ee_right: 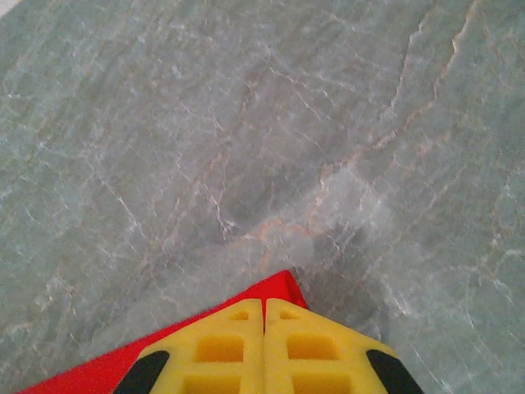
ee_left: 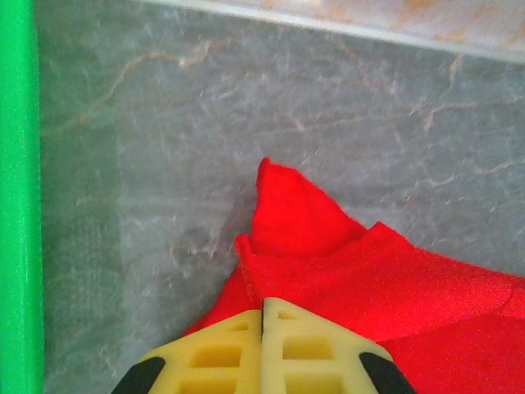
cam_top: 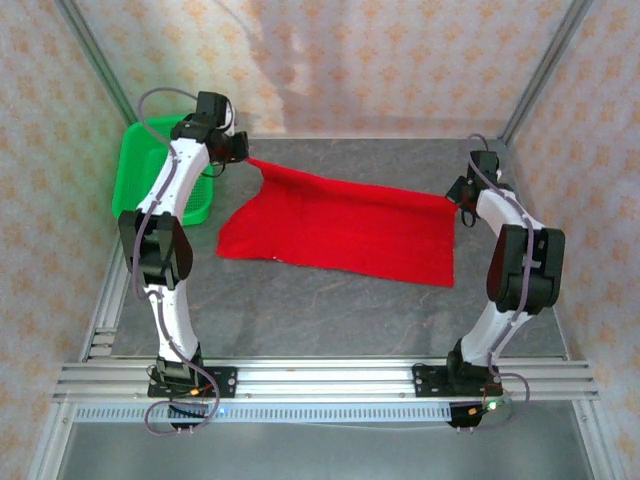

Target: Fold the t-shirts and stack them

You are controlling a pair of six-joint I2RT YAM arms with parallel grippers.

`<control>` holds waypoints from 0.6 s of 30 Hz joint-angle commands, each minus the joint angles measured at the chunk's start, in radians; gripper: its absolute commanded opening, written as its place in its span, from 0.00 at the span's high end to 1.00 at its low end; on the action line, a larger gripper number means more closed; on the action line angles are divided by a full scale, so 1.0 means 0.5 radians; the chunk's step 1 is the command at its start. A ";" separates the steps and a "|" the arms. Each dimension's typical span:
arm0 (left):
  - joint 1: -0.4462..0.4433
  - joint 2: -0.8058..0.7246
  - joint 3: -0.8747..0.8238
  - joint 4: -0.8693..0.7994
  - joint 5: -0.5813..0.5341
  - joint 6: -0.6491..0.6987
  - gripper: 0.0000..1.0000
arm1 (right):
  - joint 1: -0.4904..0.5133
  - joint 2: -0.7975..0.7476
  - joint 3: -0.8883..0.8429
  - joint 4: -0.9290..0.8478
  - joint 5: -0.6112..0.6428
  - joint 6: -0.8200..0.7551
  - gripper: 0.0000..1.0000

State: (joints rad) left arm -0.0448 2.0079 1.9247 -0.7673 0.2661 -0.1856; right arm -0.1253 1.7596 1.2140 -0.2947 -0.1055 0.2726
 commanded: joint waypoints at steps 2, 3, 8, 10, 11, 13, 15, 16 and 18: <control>0.019 -0.184 -0.220 0.102 -0.111 -0.053 1.00 | -0.019 -0.141 -0.116 0.040 -0.002 0.055 1.00; 0.019 -0.243 -0.277 0.117 -0.120 -0.065 1.00 | -0.017 -0.157 -0.141 0.039 -0.010 0.061 1.00; 0.021 -0.394 -0.584 0.183 -0.225 -0.136 1.00 | -0.019 -0.253 -0.321 0.067 -0.013 0.113 1.00; 0.020 -0.430 -0.676 0.200 -0.237 -0.175 1.00 | -0.018 -0.292 -0.390 0.083 -0.022 0.127 1.00; 0.019 -0.443 -0.721 0.201 -0.254 -0.197 1.00 | -0.019 -0.302 -0.423 0.083 -0.022 0.134 1.00; 0.021 -0.460 -0.802 0.192 -0.306 -0.242 1.00 | -0.019 -0.326 -0.474 0.079 -0.027 0.149 1.00; 0.016 -0.487 -0.896 0.212 -0.311 -0.285 1.00 | -0.017 -0.348 -0.528 0.087 -0.031 0.162 1.00; 0.013 -0.499 -0.946 0.229 -0.314 -0.305 1.00 | -0.018 -0.356 -0.553 0.089 -0.029 0.169 1.00; 0.006 -0.504 -1.015 0.236 -0.337 -0.344 1.00 | -0.019 -0.365 -0.592 0.088 -0.039 0.182 1.00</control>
State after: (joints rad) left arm -0.0452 1.7882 1.4570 -0.6704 0.1566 -0.3096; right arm -0.1253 1.6123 0.9424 -0.2634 -0.1322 0.3401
